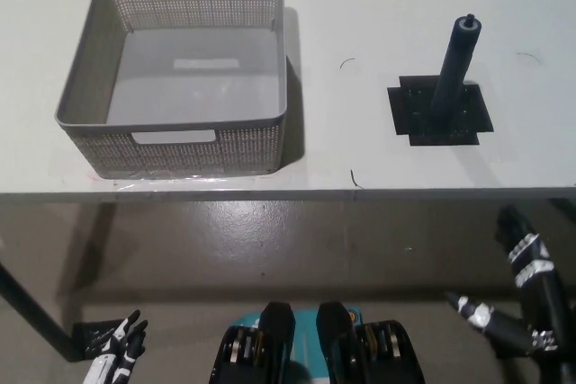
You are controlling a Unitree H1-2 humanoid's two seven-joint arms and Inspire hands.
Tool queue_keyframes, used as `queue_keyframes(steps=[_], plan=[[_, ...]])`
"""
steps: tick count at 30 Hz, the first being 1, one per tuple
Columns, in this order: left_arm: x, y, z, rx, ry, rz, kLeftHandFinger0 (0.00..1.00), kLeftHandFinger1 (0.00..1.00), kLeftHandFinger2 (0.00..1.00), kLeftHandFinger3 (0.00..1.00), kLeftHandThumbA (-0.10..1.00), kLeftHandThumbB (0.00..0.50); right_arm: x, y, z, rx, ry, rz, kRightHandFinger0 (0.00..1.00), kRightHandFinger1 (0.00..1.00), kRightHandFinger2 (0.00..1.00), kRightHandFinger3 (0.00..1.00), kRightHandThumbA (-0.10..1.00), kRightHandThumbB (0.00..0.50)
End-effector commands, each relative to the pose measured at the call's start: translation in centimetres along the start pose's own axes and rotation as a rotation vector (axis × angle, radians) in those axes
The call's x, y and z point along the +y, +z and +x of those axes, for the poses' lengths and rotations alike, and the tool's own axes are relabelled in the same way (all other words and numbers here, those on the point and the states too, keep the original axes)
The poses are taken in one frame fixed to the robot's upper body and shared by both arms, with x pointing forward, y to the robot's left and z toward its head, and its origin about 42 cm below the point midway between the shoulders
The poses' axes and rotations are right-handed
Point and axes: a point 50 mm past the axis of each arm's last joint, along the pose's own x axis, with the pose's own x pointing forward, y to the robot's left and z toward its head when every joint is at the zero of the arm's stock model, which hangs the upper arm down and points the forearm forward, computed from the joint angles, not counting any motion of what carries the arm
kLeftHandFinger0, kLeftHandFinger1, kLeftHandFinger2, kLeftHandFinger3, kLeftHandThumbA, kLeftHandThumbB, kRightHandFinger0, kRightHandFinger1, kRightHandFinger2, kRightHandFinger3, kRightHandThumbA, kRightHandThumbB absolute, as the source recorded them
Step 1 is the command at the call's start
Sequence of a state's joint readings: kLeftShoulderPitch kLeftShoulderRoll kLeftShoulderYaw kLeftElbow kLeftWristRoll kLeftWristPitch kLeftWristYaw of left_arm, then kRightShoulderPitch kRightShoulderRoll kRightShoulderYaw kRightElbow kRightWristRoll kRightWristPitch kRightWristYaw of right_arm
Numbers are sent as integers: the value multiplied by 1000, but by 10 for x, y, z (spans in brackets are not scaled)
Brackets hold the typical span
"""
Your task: Use the right hand to pick up a electric screw driver and put it into a container on the left side
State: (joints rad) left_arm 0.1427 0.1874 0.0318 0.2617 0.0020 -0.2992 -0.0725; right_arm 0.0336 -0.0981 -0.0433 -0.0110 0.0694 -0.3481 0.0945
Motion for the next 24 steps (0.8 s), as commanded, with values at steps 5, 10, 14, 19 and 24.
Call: queue_keyframes(steps=[5, 10, 14, 19, 24], plan=[[8, 6, 2, -51, 6, -3, 1000, 1000, 1000, 1000, 902, 298, -18, 28, 42, -128, -67, 4, 1000, 1000, 1000, 1000, 1000, 327], [7, 6, 0, -51, 0, -5, 1000, 1000, 1000, 1000, 901, 289, -24, 29, 60, -100, -95, 16, 1000, 1000, 1000, 1000, 1000, 326], [7, 4, 0, -51, -3, -12, 1000, 1000, 1000, 1000, 900, 294, -31, 29, 83, -83, -95, -4, 1000, 1000, 1000, 1000, 1000, 330], [5, 2, -2, -42, -4, -12, 1000, 1000, 1000, 1000, 902, 301, -36, 24, 110, -52, -97, 8, 1000, 1000, 1000, 1000, 1000, 348], [6, 1, -2, -44, -3, -2, 1000, 1000, 1000, 1000, 910, 293, -29, 27, 141, -57, -85, 68, 1000, 1000, 1000, 1000, 1000, 330]])
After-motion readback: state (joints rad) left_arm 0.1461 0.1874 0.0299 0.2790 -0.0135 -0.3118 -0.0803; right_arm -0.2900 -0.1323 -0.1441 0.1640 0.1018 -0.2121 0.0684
